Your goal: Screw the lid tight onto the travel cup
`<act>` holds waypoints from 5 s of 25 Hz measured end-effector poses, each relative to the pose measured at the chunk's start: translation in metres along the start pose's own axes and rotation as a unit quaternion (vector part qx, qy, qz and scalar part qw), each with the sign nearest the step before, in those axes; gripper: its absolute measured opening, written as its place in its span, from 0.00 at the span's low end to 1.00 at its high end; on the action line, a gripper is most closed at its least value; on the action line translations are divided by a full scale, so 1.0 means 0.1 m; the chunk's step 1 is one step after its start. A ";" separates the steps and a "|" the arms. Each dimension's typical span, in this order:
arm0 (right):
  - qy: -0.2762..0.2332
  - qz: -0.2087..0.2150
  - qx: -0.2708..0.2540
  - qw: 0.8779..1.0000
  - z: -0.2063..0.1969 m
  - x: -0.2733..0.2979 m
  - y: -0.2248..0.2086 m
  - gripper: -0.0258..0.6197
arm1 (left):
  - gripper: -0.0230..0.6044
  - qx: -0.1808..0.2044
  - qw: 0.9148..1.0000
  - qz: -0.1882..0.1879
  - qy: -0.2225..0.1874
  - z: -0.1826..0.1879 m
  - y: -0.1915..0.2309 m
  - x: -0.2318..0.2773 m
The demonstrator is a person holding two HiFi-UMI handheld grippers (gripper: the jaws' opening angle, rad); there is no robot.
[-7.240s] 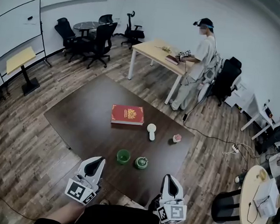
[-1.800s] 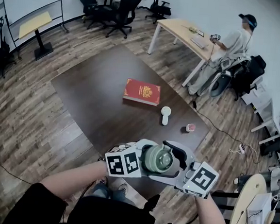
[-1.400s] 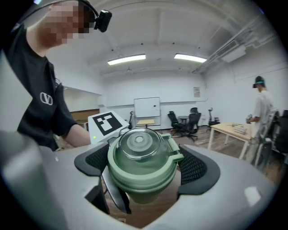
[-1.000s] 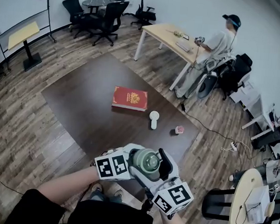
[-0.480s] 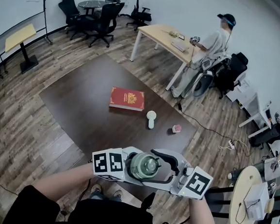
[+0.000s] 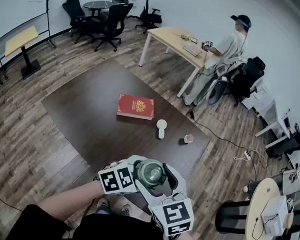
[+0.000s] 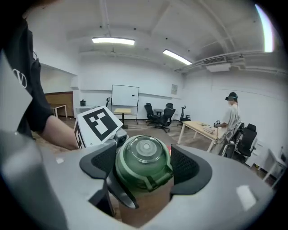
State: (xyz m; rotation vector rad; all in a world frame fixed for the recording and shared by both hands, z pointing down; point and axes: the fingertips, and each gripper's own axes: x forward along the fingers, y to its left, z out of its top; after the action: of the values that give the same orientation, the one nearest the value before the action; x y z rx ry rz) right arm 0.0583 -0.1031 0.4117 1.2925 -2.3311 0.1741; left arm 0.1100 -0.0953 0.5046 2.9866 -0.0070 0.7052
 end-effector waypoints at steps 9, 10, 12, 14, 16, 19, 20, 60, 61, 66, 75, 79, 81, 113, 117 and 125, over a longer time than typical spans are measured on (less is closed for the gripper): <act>-0.156 0.186 -0.022 0.970 0.12 -0.31 -0.01 0.67 | 0.70 -0.048 0.996 -0.070 -0.042 0.13 -0.12 -0.10; -0.153 0.200 -0.037 0.967 0.06 -0.30 -0.01 0.67 | 0.70 -0.053 0.994 -0.081 -0.046 0.15 -0.14 -0.11; -0.140 0.211 -0.058 0.966 -0.05 -0.27 -0.02 0.67 | 0.70 -0.051 0.993 -0.098 -0.044 0.18 -0.20 -0.12; -0.144 0.236 -0.066 0.959 -0.06 -0.28 0.01 0.66 | 0.70 -0.037 0.993 -0.108 -0.032 0.17 -0.27 -0.12; -0.151 0.261 -0.067 0.951 -0.02 -0.29 0.05 0.66 | 0.70 -0.025 0.993 -0.111 -0.026 0.18 -0.30 -0.13; -0.162 0.235 -0.044 0.957 0.04 -0.26 0.02 0.65 | 0.70 -0.026 0.996 -0.083 -0.033 0.21 -0.21 -0.15; -0.168 0.211 -0.023 0.963 0.06 -0.23 -0.01 0.65 | 0.70 -0.029 0.997 -0.069 -0.036 0.22 -0.16 -0.16; -0.201 -0.085 0.098 0.971 -0.01 -0.06 -0.08 0.63 | 0.70 -0.018 0.997 -0.005 -0.080 0.19 0.11 -0.13; -0.202 -0.112 0.108 0.967 -0.01 -0.07 -0.09 0.63 | 0.70 -0.020 0.996 -0.006 -0.081 0.20 0.11 -0.12; -0.201 -0.114 0.118 0.966 -0.01 -0.06 -0.13 0.63 | 0.70 -0.022 0.997 -0.006 -0.080 0.21 0.14 -0.10; -0.213 0.114 0.049 0.969 0.10 -0.15 -0.23 0.64 | 0.70 -0.034 0.995 -0.015 -0.089 0.24 0.18 -0.18; -0.174 0.232 -0.041 0.956 0.03 -0.09 -0.20 0.65 | 0.70 -0.020 0.997 -0.024 -0.071 0.21 0.12 -0.16; -0.155 0.268 -0.069 0.948 0.02 -0.07 -0.15 0.66 | 0.70 -0.018 0.997 -0.028 -0.066 0.18 0.09 -0.14; -0.156 0.269 -0.043 0.949 -0.06 0.01 -0.08 0.65 | 0.70 -0.022 0.998 -0.031 -0.054 0.08 0.08 -0.15; -0.169 0.252 -0.027 0.953 0.02 0.04 -0.10 0.64 | 0.70 -0.027 0.997 -0.018 -0.064 0.12 0.15 -0.17; -0.141 -0.081 0.105 0.981 -0.01 0.12 -0.16 0.63 | 0.70 -0.034 0.997 0.025 -0.064 0.10 0.28 -0.13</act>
State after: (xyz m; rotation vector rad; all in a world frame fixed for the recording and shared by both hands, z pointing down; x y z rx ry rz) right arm 0.0665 -0.1215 0.4160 1.7014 -2.4766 0.2005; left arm 0.1021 -0.1245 0.4914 2.9700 -0.1103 0.5072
